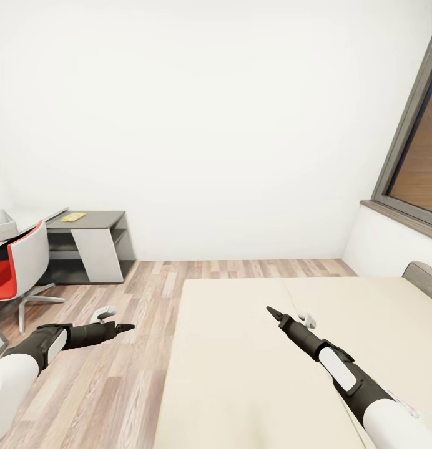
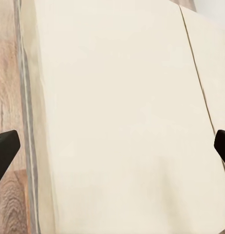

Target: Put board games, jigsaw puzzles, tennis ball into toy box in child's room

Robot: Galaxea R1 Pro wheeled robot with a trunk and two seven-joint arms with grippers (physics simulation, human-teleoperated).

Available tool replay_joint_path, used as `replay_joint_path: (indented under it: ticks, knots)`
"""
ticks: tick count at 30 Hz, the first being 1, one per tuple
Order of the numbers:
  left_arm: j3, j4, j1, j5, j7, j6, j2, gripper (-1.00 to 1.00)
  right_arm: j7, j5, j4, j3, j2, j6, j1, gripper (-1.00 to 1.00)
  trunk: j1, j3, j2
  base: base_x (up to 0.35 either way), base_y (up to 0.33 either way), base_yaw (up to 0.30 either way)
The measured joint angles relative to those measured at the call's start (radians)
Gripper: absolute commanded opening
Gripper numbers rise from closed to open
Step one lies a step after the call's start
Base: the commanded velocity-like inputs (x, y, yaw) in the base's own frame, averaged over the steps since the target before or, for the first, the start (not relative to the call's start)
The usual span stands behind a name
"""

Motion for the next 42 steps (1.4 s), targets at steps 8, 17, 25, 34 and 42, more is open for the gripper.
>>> replay_joint_path:
  ticks: [8,17,25,34,42]
  knots:
    - [0.0,0.0,0.0,0.0,0.0,0.0,0.0,1.0,0.0,0.0,0.0,0.0,0.0,0.0,0.0,1.0,0.0,0.0,0.0,0.019,-0.006,0.0]
    - [0.0,0.0,0.0,0.001,0.0,0.0,0.0,1.0,-0.001,0.0,0.0,0.0,0.0,0.0,0.0,1.0,0.0,0.0,0.0,0.071,-0.001,0.0]
    - [0.0,0.0,0.0,0.001,0.0,0.0,0.0,1.0,0.0,0.0,0.0,0.0,0.0,0.0,0.0,1.0,0.0,0.0,0.0,0.009,0.0,0.0]
    - [0.0,0.0,0.0,0.002,0.0,-0.001,0.0,1.0,0.0,0.0,0.0,0.0,0.0,0.0,0.0,1.0,0.0,0.0,0.0,0.001,-0.118,0.0]
    - [0.0,0.0,0.0,0.002,-0.001,-0.001,0.0,1.0,-0.001,0.0,0.0,0.0,0.0,0.0,0.0,1.0,0.0,0.0,0.0,0.0,-0.125,0.0]
